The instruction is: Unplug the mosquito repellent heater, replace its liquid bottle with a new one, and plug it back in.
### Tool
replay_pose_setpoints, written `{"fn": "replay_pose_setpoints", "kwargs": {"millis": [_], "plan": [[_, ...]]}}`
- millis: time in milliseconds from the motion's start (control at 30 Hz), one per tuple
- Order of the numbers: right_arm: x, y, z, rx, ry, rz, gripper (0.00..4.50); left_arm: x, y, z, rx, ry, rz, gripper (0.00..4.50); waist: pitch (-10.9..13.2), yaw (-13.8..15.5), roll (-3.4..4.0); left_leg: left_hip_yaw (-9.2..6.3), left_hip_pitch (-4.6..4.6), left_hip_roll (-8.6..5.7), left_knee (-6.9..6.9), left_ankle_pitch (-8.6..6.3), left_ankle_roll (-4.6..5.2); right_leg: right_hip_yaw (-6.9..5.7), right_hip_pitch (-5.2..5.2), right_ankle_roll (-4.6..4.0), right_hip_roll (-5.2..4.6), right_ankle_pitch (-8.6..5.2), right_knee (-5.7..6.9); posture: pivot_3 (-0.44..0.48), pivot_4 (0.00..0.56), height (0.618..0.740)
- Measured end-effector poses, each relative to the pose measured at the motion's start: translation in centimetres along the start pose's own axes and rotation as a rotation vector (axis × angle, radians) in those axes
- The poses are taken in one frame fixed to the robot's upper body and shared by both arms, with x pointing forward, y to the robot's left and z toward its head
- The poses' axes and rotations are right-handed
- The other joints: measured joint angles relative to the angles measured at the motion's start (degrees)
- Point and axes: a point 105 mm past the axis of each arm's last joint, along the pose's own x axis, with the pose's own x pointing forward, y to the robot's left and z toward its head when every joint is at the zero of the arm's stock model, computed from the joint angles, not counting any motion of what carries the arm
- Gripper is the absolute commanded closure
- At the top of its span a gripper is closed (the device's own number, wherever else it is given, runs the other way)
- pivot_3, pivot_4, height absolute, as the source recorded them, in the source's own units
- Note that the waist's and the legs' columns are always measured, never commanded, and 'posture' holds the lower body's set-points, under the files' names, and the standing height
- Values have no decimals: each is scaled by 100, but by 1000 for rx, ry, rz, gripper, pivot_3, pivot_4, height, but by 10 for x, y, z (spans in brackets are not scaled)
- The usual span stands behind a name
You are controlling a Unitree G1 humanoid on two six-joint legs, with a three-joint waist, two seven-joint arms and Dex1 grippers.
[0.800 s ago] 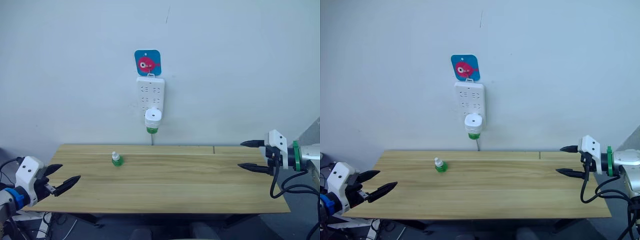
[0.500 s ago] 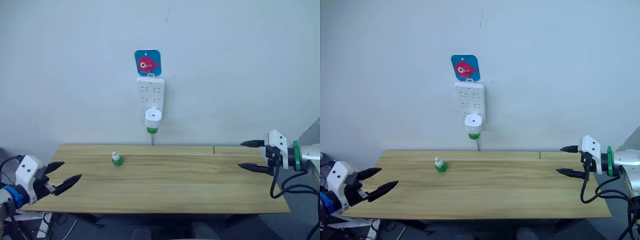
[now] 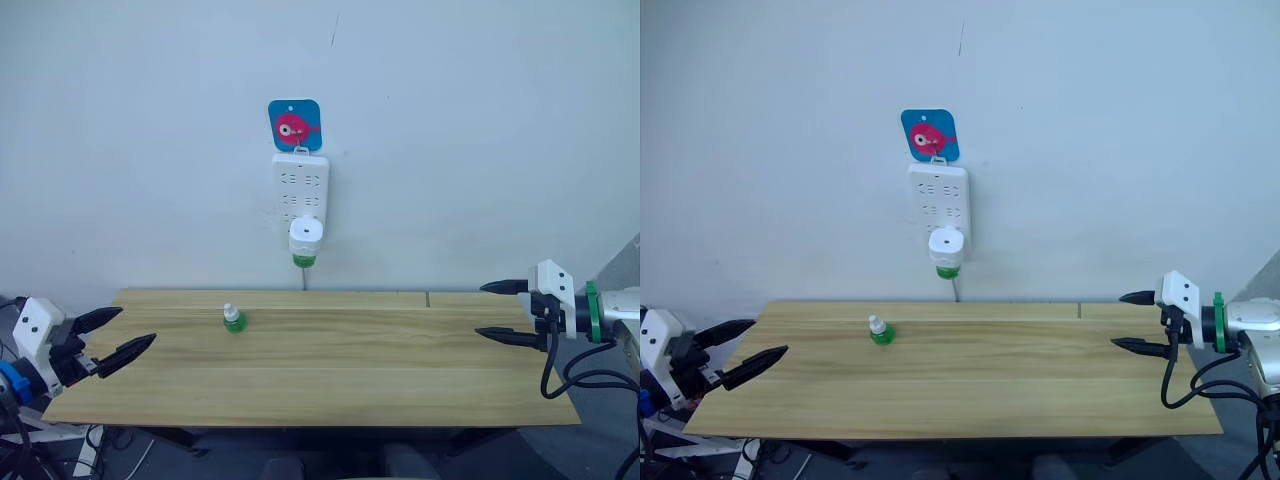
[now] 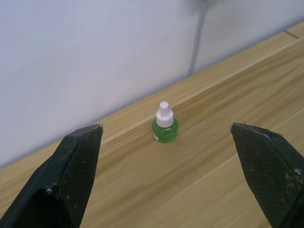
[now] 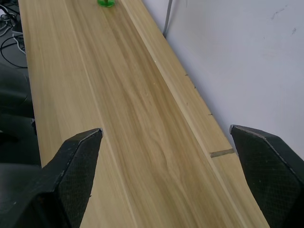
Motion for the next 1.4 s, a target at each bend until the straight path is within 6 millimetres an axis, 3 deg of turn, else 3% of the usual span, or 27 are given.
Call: {"fn": "replay_pose_setpoints", "kwargs": {"millis": [267, 433, 600, 767, 900, 1000, 1167, 1400], "plan": [[-1, 4, -4, 10, 6, -11, 16, 6, 11, 6, -3, -36, 23, 0, 0, -11, 0, 0, -1, 0, 0, 0, 0, 0, -1, 1, 0, 1, 0, 68, 0, 736], [-2, 10, 0, 19, -11, -32, 16, 20, 12, 16, -39, -25, -13, 0, 2, -32, 3, 0, -1, 0, 2, 0, 0, 1, -1, 2, 1, 1, 1, 14, 0, 736], [-2, 19, 23, 1, -65, -52, 16, 39, 6, 31, -72, -12, -117, 0, 10, -150, 5, -1, -4, 0, 2, 0, 0, 0, -1, 4, 3, 2, 1, -40, 15, 736], [9, 37, 56, -7, -123, -49, 16, 62, 0, 58, -41, -57, -212, 0, 44, -332, 16, -2, -4, 0, 4, 0, 0, 4, -1, 17, 5, 9, 1, -144, 53, 736], [22, 57, 94, 24, -185, -51, 16, 85, 0, 91, 7, -128, -269, 0, 95, -504, 16, -6, -14, -1, 7, 0, -2, 7, -5, 22, 8, 12, -2, -186, 70, 736], [26, 63, 106, 94, -198, -84, 16, 98, 3, 104, 10, -159, -283, 0, 153, -681, -9, -8, -22, -1, 6, -1, -2, 7, -11, 42, 9, 23, -4, -229, 87, 736], [35, 65, 131, 111, -251, -166, 16, 121, 5, 113, 3, -157, -312, 0, 197, -966, -11, -21, -103, -1, 13, 0, -2, 2, -80, 58, 13, 33, 0, -267, 99, 736], [42, 68, 138, 138, -276, -229, 16, 136, 7, 114, 28, -115, -350, 0, 283, -1270, -7, -25, -112, -1, 8, -8, 11, 0, -87, 61, 13, 25, -1, -312, 109, 736]]}}
